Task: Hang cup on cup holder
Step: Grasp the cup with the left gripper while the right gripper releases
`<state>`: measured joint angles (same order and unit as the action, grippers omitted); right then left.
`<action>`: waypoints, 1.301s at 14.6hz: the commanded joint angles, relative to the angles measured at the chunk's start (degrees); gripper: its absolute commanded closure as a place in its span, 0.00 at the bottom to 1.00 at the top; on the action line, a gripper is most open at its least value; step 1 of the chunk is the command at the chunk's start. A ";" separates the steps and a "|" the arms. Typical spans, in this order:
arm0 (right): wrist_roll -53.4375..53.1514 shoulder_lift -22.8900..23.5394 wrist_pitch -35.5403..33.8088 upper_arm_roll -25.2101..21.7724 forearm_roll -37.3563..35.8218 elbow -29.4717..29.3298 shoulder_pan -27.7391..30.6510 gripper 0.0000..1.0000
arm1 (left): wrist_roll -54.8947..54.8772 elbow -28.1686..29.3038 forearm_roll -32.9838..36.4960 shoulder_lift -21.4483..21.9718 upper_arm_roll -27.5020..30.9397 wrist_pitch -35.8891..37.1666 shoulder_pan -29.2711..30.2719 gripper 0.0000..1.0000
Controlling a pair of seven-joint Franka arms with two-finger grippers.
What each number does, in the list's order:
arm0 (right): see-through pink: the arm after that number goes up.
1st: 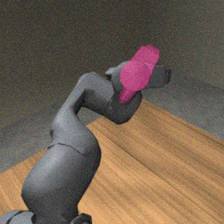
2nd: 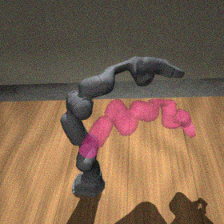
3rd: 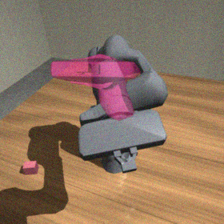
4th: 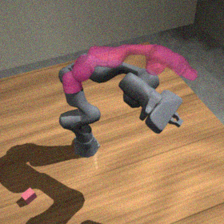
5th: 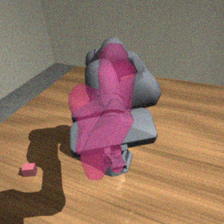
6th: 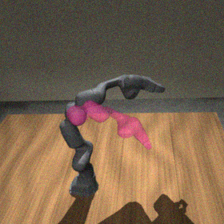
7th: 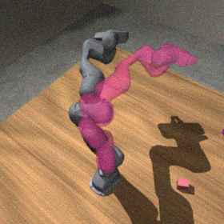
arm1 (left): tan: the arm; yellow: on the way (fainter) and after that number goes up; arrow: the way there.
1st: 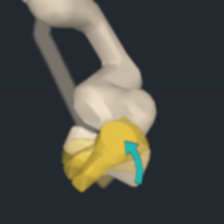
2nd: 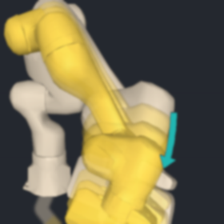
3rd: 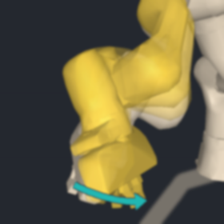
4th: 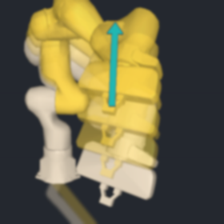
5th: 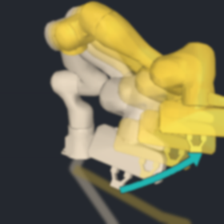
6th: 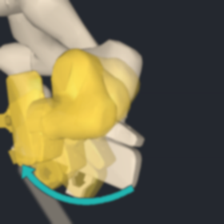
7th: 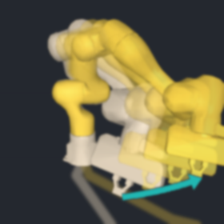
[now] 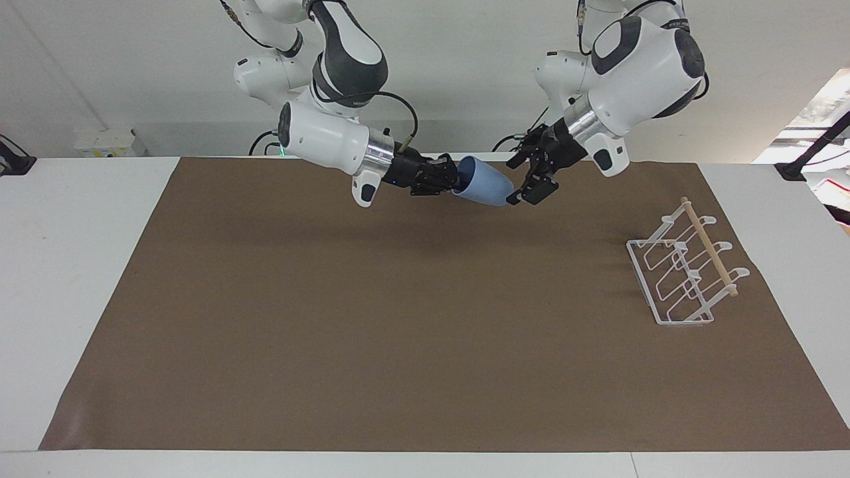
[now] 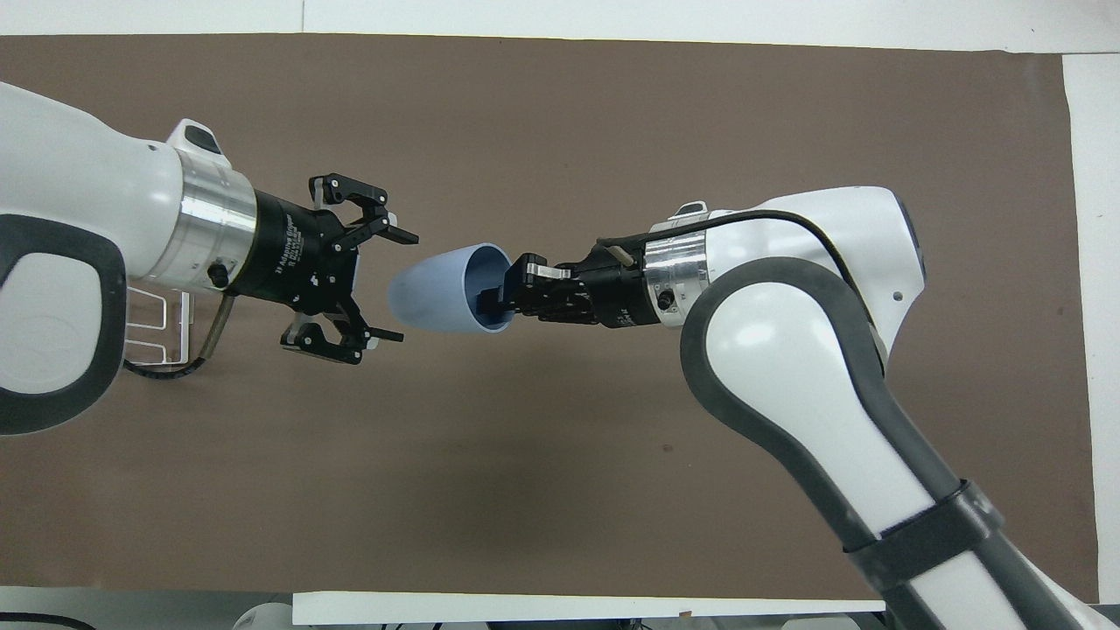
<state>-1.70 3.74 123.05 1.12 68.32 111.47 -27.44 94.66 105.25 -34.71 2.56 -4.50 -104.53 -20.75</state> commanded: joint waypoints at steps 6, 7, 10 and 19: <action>-1.81 0.22 2.98 -0.15 1.02 -0.03 -1.65 1.00 | 2.02 6.28 -0.18 2.53 0.72 -3.14 -2.63 1.00; -1.81 0.22 2.98 -0.15 0.93 -0.03 -1.65 1.00 | 2.19 6.28 -0.27 2.53 0.72 -3.14 -2.54 1.00; -1.90 0.13 2.89 -0.15 0.93 -0.12 -1.30 0.01 | 3.86 6.19 -0.79 2.53 0.72 -2.88 -2.19 1.00; -1.28 -7.60 -6.84 -0.76 -35.65 -0.47 16.26 0.01 | 4.74 1.46 44.39 -2.55 0.98 2.55 -1.83 1.00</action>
<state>-2.83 -1.62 118.01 -0.44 42.65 110.46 -13.39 98.37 109.01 -1.82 2.40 -3.40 -105.81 -20.17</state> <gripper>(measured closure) 0.009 0.207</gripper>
